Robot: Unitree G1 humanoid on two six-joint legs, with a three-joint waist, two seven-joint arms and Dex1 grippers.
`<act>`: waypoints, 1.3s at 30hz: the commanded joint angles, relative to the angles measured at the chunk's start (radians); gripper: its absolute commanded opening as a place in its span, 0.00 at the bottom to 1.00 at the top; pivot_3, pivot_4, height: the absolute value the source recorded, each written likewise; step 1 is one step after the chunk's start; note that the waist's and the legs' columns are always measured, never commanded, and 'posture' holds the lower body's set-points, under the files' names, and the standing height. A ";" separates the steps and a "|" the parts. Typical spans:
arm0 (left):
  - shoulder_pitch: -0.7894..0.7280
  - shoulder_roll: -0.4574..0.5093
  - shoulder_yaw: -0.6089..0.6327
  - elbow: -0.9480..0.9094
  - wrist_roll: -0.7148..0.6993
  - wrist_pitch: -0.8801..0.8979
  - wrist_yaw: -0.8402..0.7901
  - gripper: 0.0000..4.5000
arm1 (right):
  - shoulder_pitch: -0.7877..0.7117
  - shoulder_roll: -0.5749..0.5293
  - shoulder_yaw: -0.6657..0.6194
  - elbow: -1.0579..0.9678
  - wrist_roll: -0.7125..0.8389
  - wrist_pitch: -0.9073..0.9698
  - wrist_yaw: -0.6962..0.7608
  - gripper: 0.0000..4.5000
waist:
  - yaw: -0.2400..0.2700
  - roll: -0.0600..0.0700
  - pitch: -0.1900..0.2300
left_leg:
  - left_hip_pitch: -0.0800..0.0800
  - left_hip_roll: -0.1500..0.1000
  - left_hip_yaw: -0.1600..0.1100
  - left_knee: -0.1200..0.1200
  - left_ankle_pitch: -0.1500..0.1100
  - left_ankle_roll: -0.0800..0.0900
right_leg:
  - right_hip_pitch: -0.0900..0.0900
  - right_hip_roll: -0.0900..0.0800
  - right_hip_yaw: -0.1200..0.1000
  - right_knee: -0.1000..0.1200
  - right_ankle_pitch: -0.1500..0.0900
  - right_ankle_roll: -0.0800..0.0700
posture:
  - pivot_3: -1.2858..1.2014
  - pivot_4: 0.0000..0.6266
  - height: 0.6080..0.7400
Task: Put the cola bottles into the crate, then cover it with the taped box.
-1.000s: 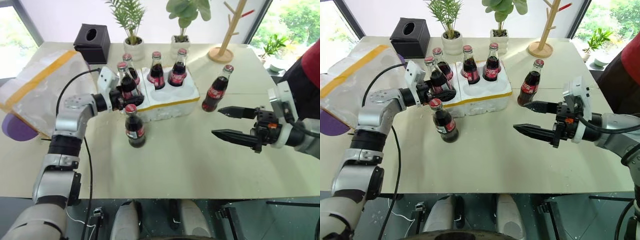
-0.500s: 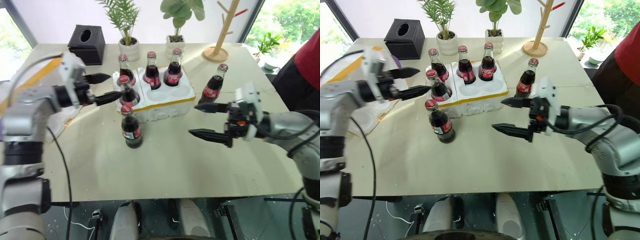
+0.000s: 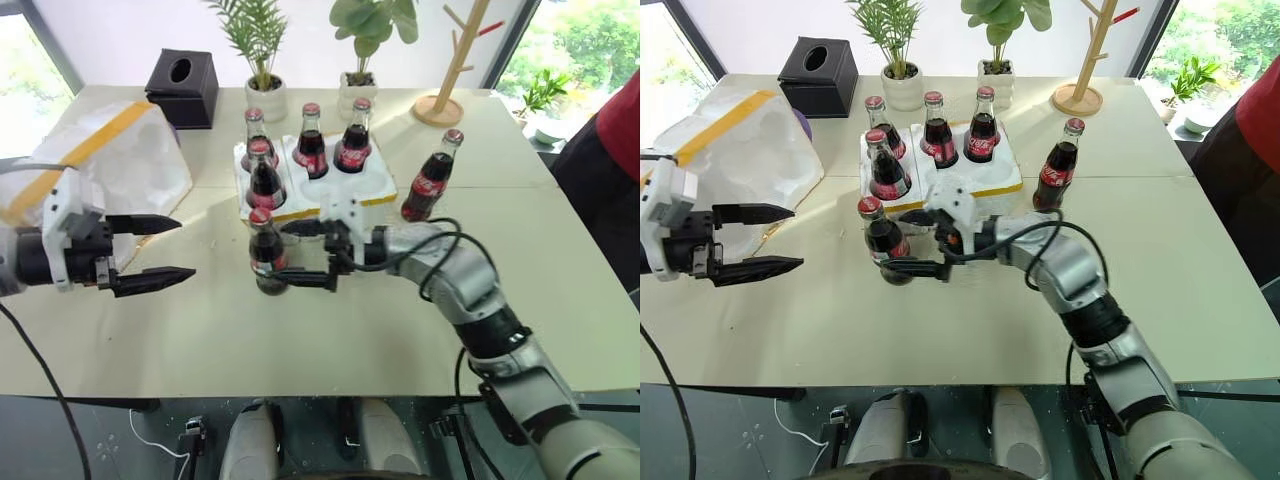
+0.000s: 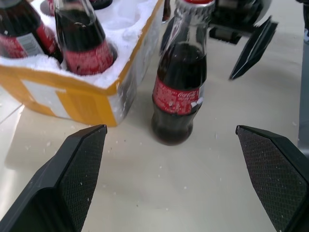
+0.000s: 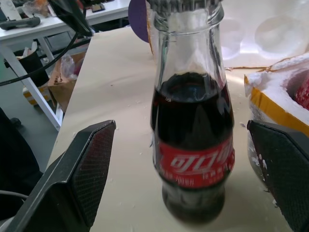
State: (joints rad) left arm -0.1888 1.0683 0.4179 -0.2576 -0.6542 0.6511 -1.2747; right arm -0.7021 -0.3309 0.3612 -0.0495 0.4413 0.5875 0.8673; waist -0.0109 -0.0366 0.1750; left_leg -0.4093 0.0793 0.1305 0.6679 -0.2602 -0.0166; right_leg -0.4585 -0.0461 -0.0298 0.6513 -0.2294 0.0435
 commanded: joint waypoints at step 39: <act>-0.206 -0.094 -0.152 -0.017 -0.047 0.000 0.113 1.00 | -0.290 0.067 -0.230 0.304 -0.114 -0.045 -0.129 0.62 | -0.013 0.001 0.001 | -0.008 0.002 0.001 -0.002 0.000 0.000 | -0.009 0.003 0.000 0.000 0.001 -0.002 | 0.52 0.24 1.00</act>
State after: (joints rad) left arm -0.3857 0.9695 0.2480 -0.2497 -0.6882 0.6604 -1.1674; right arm -0.9683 -0.2801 0.1569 0.2862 0.3142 0.5771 0.7311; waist -0.0236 -0.0356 0.1757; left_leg -0.4177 0.0816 0.1311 0.6662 -0.2600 -0.0170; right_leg -0.4678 -0.0433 -0.0296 0.6511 -0.2285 0.0418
